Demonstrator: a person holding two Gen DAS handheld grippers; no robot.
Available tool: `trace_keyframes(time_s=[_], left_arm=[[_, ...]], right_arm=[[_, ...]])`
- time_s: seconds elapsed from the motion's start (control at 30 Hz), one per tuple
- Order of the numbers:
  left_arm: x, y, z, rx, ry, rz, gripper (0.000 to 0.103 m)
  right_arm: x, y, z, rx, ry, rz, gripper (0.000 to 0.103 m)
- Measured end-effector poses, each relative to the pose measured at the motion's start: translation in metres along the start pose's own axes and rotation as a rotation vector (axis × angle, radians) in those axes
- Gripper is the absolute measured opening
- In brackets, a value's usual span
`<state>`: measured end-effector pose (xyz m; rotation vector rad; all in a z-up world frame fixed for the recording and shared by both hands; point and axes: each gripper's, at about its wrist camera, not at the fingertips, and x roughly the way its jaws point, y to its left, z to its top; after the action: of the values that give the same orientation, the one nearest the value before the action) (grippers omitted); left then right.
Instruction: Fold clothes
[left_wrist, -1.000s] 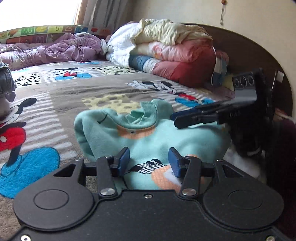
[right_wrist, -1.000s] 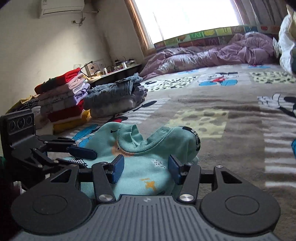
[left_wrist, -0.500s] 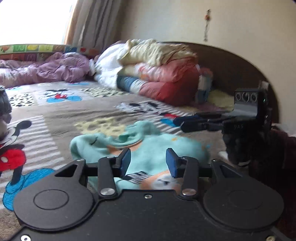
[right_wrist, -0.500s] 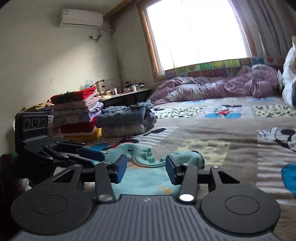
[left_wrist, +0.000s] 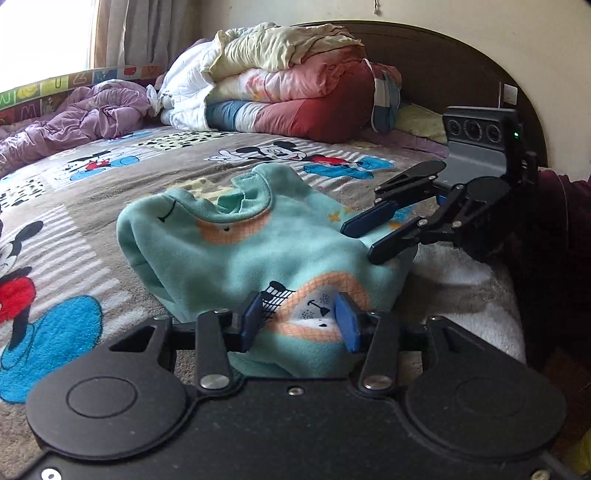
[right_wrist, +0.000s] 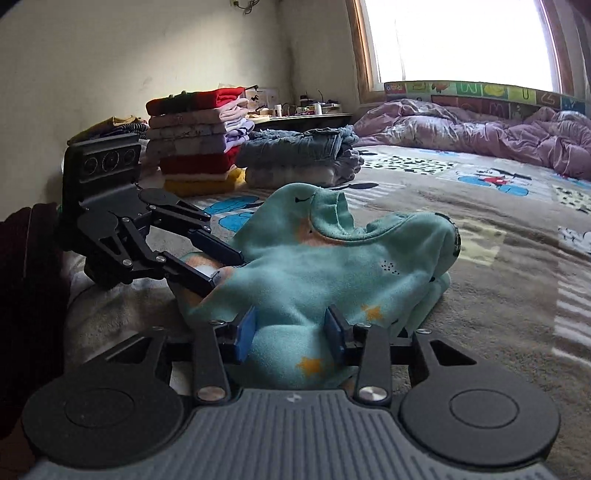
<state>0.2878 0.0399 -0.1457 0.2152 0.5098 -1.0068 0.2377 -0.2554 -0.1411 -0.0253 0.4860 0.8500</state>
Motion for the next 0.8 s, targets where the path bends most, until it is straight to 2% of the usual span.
trace_keyframes(time_s=[0.13, 0.17, 0.3, 0.4, 0.47, 0.57, 0.73, 0.8], left_arm=[[-0.008, 0.000, 0.004, -0.014, -0.017, -0.022, 0.045], [-0.014, 0.003, 0.007, -0.035, -0.051, -0.022, 0.044], [-0.032, 0.018, 0.018, -0.138, -0.257, 0.108, 0.043], [-0.023, 0.032, 0.029, -0.197, -0.315, 0.197, 0.042], [-0.013, 0.038, 0.035, -0.222, -0.330, 0.226, 0.041], [0.006, 0.038, 0.035, -0.200, -0.277, 0.237, 0.041], [0.025, 0.046, 0.027, -0.209, -0.139, 0.266, 0.041], [0.036, 0.047, 0.024, -0.203, -0.087, 0.277, 0.041]], right_arm=[[-0.007, -0.006, 0.004, 0.054, -0.011, 0.026, 0.040], [-0.012, -0.008, 0.006, 0.071, -0.025, 0.028, 0.039], [-0.027, -0.009, 0.020, 0.067, -0.139, -0.080, 0.039], [-0.017, -0.014, 0.037, 0.024, -0.178, -0.156, 0.042], [-0.009, -0.024, 0.044, 0.045, -0.198, -0.190, 0.042], [0.007, -0.037, 0.049, 0.057, -0.198, -0.229, 0.042], [0.046, -0.054, 0.044, 0.076, -0.062, -0.239, 0.047], [0.050, -0.060, 0.040, 0.115, -0.044, -0.223, 0.047]])
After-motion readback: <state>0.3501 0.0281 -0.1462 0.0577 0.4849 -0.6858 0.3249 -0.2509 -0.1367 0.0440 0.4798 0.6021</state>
